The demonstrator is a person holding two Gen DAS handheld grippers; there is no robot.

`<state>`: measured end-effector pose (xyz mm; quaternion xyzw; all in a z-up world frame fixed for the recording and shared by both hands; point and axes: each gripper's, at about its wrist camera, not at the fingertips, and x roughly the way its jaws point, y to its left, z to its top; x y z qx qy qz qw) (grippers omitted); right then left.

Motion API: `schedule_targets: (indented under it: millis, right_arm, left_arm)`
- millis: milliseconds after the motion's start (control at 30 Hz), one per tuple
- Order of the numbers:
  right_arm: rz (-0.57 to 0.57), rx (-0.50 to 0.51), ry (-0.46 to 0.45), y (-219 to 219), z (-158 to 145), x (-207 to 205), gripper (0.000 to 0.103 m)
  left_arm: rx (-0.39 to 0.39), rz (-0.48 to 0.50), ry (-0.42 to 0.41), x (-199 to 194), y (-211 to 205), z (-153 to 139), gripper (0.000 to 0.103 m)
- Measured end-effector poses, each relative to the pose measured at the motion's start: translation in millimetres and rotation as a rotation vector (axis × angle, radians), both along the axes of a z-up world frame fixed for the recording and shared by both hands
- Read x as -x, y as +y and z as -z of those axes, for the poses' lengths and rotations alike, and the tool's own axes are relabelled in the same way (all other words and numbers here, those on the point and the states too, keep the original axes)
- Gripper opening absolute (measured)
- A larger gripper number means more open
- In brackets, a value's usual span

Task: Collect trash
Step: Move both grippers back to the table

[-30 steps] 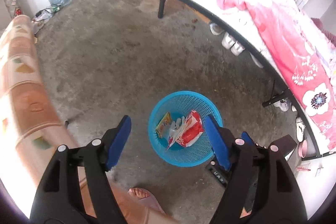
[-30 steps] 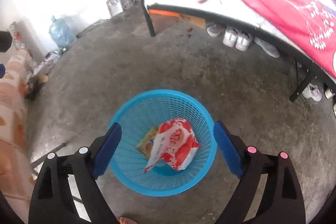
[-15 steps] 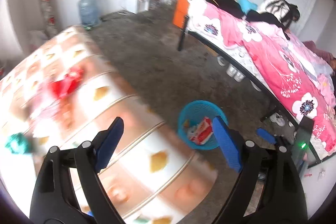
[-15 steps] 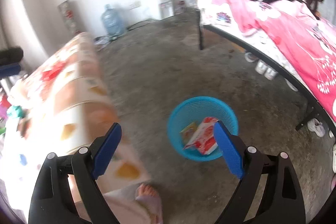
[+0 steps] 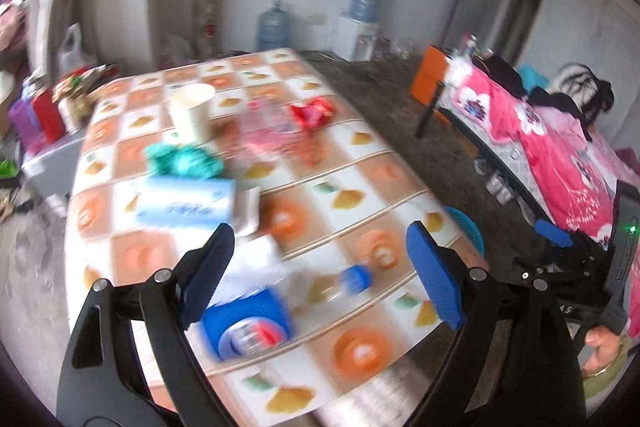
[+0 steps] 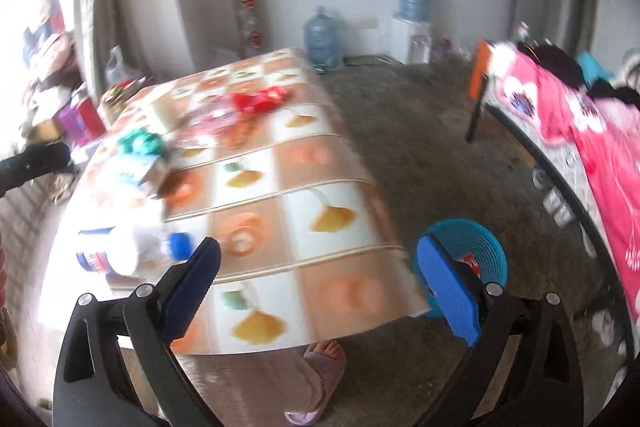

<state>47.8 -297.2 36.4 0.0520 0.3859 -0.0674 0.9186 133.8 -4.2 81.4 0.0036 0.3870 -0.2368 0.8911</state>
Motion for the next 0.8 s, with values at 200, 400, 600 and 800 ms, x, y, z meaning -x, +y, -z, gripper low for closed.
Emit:
schedule_targets:
  millis: [200,400,600,800]
  right_arm:
    - [-0.087,-0.042,0.021,64.1,3.3,-7.3,0.097]
    - [-0.166,-0.278,0.121,100.7,31.6,-17.8,0.097]
    - [-0.137,-0.567,0.226,118.3,66.8,-42.7,0.097]
    - [-0.095,-0.778,0.31,140.8,100.5,-69.6,0.092]
  left_arm:
    - [0.052,-0.137,0.006,17.3,85.9,28.6,0.083]
    - [0.082,-0.253,0.039,18.0,144.4,64.5,0.083]
    - [0.108,-0.302,0.062,-1.8,170.2,91.9,0.076]
    - [0.139,-0.313,0.175,-30.1,181.1,126.9,0.046]
